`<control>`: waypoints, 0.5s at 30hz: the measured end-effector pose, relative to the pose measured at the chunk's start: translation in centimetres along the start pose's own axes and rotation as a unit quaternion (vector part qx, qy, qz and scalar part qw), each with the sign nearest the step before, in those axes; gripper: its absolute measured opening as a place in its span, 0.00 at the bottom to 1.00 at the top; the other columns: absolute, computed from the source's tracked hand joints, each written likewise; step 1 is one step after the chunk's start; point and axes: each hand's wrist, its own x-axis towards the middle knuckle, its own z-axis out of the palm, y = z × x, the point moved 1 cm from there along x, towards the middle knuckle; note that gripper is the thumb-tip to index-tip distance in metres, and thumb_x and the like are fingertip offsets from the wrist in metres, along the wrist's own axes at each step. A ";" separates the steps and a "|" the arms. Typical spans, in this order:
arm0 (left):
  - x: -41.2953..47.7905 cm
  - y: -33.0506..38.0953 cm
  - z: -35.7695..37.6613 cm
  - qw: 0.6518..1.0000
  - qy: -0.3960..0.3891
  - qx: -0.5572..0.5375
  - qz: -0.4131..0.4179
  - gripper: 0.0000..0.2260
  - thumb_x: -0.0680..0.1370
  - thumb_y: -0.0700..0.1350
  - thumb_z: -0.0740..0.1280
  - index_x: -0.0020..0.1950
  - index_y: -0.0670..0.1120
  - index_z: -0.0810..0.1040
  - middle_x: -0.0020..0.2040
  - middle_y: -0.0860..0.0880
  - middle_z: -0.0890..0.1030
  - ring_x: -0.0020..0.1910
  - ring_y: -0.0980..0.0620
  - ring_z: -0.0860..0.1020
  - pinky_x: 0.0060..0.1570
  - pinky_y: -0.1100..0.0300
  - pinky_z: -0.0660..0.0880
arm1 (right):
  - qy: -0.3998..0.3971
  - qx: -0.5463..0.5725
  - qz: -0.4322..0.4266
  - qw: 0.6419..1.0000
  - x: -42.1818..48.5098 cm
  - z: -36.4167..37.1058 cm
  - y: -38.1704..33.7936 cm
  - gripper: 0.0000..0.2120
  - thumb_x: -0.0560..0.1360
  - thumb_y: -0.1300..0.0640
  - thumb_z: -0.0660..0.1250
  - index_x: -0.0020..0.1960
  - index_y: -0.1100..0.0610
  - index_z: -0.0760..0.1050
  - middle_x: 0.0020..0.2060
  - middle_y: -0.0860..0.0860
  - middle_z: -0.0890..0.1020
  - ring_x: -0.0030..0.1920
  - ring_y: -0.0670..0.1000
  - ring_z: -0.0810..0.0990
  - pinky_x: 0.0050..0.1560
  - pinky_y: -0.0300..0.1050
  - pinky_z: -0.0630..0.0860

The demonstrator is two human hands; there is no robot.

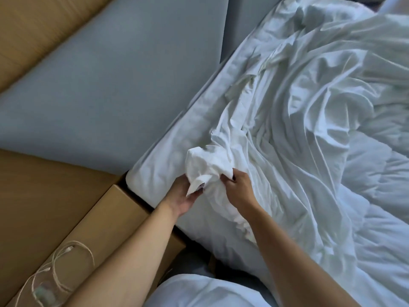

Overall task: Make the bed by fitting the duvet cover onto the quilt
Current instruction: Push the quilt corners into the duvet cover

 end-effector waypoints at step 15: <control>-0.1 1.0 2.4 0.977 -0.066 0.153 0.132 0.09 0.73 0.39 0.66 0.52 0.45 0.79 0.44 0.50 0.84 0.46 0.51 0.81 0.46 0.60 0.77 | 0.104 -0.328 -0.081 0.935 -4.4 -3.0 0.8 0.16 0.80 0.50 0.57 0.37 0.57 0.62 0.29 0.52 0.73 0.34 0.61 0.72 0.33 0.50 0.65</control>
